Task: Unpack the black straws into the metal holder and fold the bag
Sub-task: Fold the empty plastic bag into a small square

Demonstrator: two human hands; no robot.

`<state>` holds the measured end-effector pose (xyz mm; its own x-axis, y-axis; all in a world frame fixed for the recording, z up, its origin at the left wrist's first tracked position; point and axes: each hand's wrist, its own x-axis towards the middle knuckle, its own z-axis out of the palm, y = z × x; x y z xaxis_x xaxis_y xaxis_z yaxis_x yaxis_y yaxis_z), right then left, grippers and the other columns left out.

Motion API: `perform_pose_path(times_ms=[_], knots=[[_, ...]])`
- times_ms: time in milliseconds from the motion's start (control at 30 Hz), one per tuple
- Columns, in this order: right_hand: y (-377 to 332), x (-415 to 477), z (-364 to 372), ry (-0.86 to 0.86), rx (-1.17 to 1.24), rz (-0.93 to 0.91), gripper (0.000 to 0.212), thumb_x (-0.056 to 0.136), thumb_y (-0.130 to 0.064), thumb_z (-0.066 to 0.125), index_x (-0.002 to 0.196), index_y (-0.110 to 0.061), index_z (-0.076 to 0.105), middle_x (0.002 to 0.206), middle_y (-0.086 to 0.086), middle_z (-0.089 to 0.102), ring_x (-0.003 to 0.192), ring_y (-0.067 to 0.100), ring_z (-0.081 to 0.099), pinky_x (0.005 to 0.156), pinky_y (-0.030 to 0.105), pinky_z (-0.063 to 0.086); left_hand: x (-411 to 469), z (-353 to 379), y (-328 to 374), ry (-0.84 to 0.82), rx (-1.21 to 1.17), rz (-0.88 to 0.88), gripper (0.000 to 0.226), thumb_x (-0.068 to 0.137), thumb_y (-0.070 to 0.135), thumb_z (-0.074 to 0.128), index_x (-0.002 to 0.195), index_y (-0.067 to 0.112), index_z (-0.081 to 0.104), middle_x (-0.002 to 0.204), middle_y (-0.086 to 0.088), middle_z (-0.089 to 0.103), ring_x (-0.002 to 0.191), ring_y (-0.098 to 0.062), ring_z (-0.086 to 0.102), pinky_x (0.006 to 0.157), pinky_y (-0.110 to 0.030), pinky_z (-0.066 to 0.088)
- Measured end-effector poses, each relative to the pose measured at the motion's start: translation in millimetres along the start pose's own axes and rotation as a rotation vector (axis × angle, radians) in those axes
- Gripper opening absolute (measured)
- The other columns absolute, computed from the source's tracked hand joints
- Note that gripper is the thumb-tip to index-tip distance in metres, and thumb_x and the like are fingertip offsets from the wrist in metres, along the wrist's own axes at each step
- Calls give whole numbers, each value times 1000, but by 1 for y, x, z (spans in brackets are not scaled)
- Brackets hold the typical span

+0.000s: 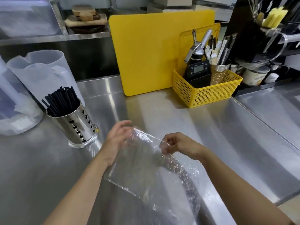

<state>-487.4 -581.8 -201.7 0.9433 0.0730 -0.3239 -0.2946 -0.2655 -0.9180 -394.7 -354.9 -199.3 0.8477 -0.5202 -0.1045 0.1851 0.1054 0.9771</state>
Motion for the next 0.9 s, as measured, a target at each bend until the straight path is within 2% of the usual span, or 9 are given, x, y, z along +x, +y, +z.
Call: perform_pose_path(times_ms=[67,133,267,367,433,567,667,800,900], knots=[[1,0,-1,128,146,-11,14,75,13,63,79,0,64,61,3,68,56,13,61,53,18,47,4,-10,-1,126,-279,-76,37,69,33,63,101,14,59,87,-7,69,77,-20,61,68,-32,53],[2,0,-4,242,306,-1,21,74,15,62,74,-6,62,64,8,66,58,17,63,51,19,49,3,-19,-8,159,-408,-233,50,74,51,53,100,9,60,95,-12,68,82,-22,64,75,-35,50],[6,2,-1,328,641,4,18,77,15,59,76,-3,57,66,11,65,53,14,65,45,19,48,-9,-11,-30,23,-387,-476,81,66,67,45,111,1,58,102,-18,67,90,-30,63,80,-42,45],[13,2,5,365,736,19,16,78,14,59,75,-2,57,65,13,64,52,16,63,44,21,50,-16,3,-37,-102,-305,-525,64,61,57,66,103,8,64,90,-11,70,70,-22,64,64,-33,45],[18,3,8,387,732,40,16,77,13,59,71,-1,56,64,15,61,51,19,59,46,22,51,-16,13,-39,-109,-132,-553,48,61,39,78,98,13,64,84,-5,62,66,-17,53,57,-28,43],[28,2,3,407,661,96,14,77,8,64,70,-4,58,71,17,58,53,18,53,45,21,45,-7,15,-40,70,145,-527,24,76,21,71,92,9,57,66,-2,60,57,-13,54,50,-23,45],[28,-4,-3,321,566,169,18,80,-2,65,68,-15,63,71,10,57,49,11,43,42,19,32,-5,10,-36,150,162,-513,38,81,26,68,112,10,54,83,-5,63,70,-16,56,61,-29,44],[20,-13,-11,139,517,233,18,85,1,58,99,-10,64,62,2,59,42,11,42,42,19,41,-8,8,-36,135,320,-472,60,86,33,61,137,11,38,93,-7,62,84,-20,59,71,-33,49],[22,-16,-16,138,480,214,18,85,5,57,96,-7,64,52,-1,55,39,9,39,40,21,42,-10,7,-30,74,277,-439,57,88,25,59,135,3,36,76,-4,56,63,-13,49,43,-21,43]])
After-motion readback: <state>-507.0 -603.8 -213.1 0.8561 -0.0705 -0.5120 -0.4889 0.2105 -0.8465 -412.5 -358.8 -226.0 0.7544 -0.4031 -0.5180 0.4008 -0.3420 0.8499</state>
